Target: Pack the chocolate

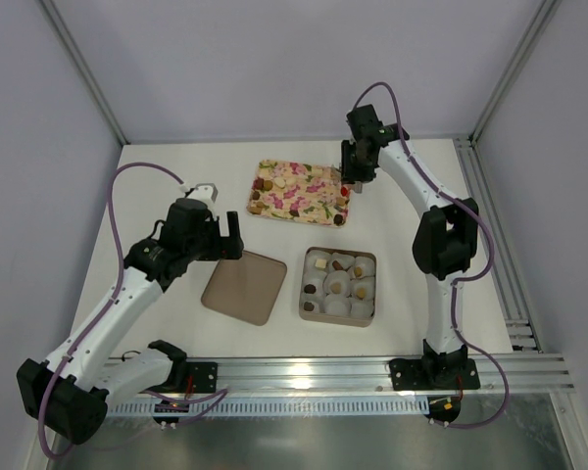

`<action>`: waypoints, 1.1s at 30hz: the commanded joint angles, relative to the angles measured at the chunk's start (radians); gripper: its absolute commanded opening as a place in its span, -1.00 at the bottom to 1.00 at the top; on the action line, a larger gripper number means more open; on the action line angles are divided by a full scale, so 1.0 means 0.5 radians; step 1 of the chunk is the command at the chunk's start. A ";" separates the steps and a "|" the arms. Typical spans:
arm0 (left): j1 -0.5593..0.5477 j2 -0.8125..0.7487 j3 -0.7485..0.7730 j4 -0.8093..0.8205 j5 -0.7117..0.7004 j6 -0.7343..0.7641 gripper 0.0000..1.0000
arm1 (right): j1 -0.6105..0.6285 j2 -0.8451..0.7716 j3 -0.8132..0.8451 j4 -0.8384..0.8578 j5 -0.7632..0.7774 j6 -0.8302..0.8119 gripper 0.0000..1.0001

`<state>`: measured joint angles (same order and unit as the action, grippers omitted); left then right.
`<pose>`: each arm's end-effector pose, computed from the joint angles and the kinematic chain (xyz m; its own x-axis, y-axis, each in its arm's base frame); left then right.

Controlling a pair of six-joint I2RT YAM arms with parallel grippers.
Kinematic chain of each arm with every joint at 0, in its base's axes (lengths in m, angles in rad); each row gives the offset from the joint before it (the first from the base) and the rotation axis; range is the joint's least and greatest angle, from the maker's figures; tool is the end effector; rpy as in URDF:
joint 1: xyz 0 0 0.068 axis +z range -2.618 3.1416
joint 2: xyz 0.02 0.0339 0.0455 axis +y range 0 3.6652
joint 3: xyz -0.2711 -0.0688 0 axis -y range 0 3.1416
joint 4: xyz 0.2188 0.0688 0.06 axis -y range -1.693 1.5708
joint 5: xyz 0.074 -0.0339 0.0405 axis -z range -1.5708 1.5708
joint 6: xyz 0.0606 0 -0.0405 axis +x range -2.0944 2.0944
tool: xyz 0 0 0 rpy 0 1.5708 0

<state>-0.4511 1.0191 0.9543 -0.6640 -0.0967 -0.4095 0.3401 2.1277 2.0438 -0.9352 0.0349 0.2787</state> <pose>0.1828 -0.0821 0.3006 -0.6968 -0.1028 -0.7099 0.0999 0.9661 -0.2380 0.4314 0.1504 0.2705 -0.8589 -0.0123 -0.5121 -0.0831 0.9898 0.1156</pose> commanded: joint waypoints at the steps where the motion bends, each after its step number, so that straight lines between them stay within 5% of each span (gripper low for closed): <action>1: 0.003 0.011 0.070 0.012 -0.024 0.034 0.99 | 0.004 -0.077 0.082 0.094 -0.008 0.041 -0.24; 21: 0.006 0.014 0.067 0.006 -0.021 0.027 0.99 | 0.004 0.055 0.076 0.128 -0.036 0.096 -0.27; 33: 0.003 0.014 0.067 0.006 -0.027 0.027 0.99 | 0.007 -0.003 0.018 0.131 -0.045 0.069 -0.49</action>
<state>-0.4511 1.0256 0.9543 -0.6640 -0.0967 -0.4091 0.3401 2.1735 2.0617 -0.9016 0.0151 0.3172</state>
